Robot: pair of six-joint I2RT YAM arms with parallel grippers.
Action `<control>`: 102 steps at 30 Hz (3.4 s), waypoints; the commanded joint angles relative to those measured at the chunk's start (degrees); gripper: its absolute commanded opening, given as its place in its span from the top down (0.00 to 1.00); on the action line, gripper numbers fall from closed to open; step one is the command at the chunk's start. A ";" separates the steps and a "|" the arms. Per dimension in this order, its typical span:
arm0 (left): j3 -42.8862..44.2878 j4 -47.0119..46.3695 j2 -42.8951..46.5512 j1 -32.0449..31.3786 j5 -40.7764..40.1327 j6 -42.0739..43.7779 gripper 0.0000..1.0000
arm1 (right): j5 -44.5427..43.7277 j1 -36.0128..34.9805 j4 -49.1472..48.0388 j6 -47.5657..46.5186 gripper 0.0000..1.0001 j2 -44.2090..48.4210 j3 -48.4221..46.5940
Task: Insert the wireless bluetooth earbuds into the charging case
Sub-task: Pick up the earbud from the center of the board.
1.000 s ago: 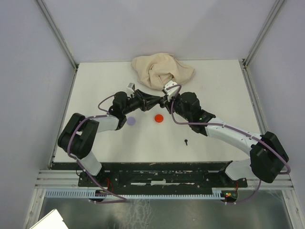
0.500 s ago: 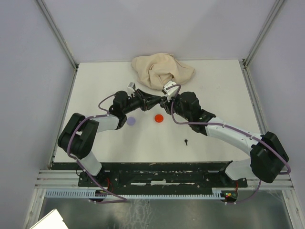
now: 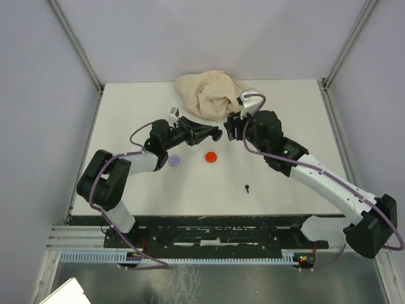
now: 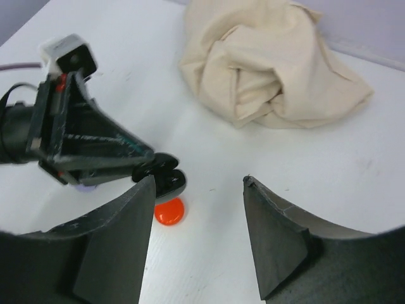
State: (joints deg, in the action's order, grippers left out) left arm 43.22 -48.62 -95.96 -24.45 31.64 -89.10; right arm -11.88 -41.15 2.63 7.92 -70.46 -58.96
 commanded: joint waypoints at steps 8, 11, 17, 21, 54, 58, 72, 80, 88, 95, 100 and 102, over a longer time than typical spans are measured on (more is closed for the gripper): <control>-1.25 0.08 3.08 2.52 3.31 11.51 0.97 | -6.50 2.03 43.26 12.59 0.34 -2.94 -12.55; -0.66 2.65 4.17 2.51 5.40 15.04 0.97 | -2.44 1.92 49.58 13.75 0.34 -6.55 -11.42; -1.22 4.68 5.75 2.49 8.30 18.64 0.97 | 2.15 1.87 48.45 15.49 0.36 -9.20 -4.84; -2.26 5.03 6.39 2.52 8.94 19.32 0.97 | 4.86 1.93 47.07 15.53 0.38 -12.32 -2.84; -4.56 6.21 8.12 2.52 9.85 20.85 0.97 | 11.17 2.42 40.84 11.96 0.47 -26.92 -0.96; -4.33 6.26 7.77 2.52 9.85 20.82 0.97 | 11.29 2.90 40.54 11.69 0.48 -27.26 -0.68; -3.68 6.35 6.94 2.49 9.74 20.72 0.97 | 11.79 3.93 40.01 11.24 0.52 -27.97 0.58; -3.58 6.34 6.89 2.48 9.67 20.55 0.97 | 11.94 4.24 39.41 11.15 0.56 -28.59 0.95; -3.49 6.52 6.71 2.49 9.67 20.59 0.97 | 11.88 4.75 39.35 10.98 0.61 -28.97 1.01; -3.45 6.62 6.84 2.52 9.63 20.58 0.97 | 11.20 4.85 39.84 10.67 0.75 -28.94 0.60; -3.57 6.67 7.31 2.47 9.46 20.52 0.97 | 9.43 4.86 41.57 9.83 0.87 -27.85 -2.34; -3.65 6.70 7.49 2.46 9.41 20.46 0.97 | 7.95 4.92 41.67 9.04 0.88 -26.79 -4.69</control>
State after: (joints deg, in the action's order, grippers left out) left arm 38.65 -40.36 -89.58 -21.93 40.62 -70.63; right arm -0.75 -36.29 44.45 18.59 -98.50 -58.76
